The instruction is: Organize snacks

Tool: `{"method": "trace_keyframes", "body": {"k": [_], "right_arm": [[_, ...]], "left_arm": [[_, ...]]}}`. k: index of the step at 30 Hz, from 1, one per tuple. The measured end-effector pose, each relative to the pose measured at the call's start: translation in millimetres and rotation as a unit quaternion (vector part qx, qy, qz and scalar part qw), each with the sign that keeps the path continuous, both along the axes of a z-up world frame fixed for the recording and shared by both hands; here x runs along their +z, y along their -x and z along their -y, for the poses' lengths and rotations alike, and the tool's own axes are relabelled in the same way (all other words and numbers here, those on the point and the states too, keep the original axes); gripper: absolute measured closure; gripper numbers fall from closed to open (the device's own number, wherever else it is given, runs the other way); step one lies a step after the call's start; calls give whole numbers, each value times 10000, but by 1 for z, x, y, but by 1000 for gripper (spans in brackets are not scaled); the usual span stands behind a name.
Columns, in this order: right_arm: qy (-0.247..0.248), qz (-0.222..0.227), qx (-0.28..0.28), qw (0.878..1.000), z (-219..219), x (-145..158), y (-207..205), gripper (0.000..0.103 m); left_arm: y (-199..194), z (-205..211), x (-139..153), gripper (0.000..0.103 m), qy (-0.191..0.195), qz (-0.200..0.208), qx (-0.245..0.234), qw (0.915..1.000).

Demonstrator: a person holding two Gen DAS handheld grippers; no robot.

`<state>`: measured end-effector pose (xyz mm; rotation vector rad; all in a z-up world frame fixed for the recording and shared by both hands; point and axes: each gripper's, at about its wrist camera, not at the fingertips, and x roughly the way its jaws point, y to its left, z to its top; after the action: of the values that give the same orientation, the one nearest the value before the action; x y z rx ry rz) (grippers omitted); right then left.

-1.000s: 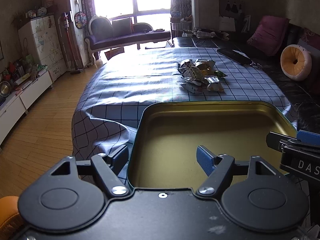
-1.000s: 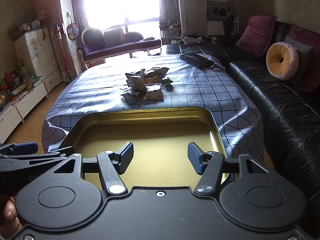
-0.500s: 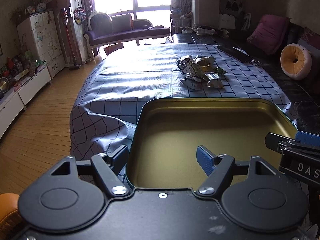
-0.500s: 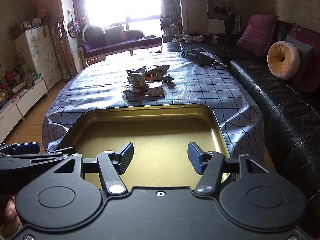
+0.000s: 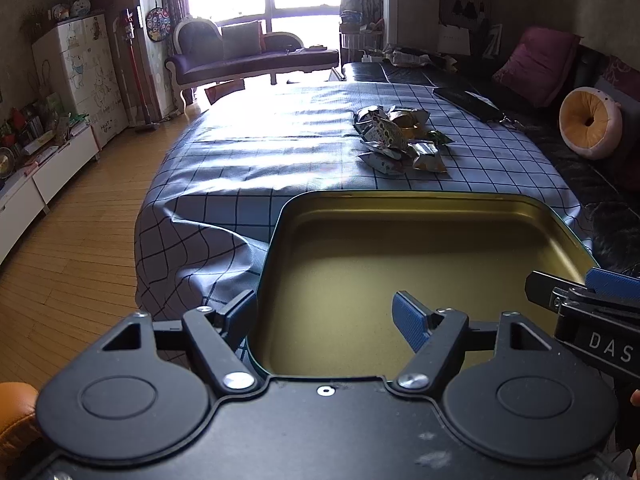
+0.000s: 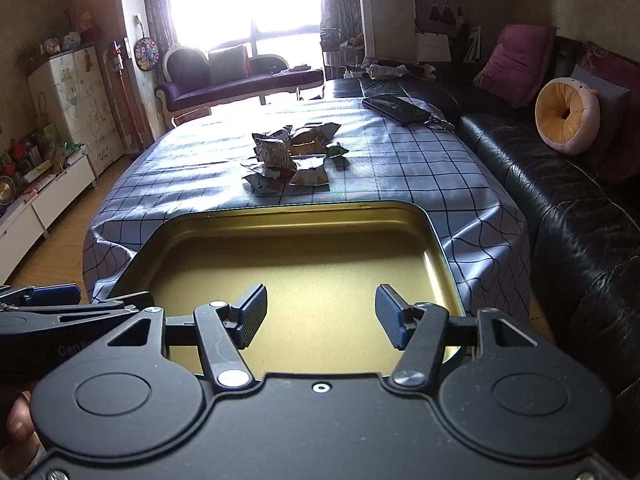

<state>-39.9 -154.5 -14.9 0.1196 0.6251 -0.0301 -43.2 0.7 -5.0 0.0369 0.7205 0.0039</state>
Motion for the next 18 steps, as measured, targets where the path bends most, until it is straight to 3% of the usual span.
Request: {"method": "trace_keyframes", "body": {"k": [5, 18], "right_arm": [[32, 0, 18, 10000, -1, -1, 0, 40], [148, 117, 287, 9994, -8, -4, 0, 40]], "left_arm": [[-4, -3, -2, 32, 162, -120, 57, 9998], [-21, -7, 1, 34, 149, -103, -17, 9998]]}}
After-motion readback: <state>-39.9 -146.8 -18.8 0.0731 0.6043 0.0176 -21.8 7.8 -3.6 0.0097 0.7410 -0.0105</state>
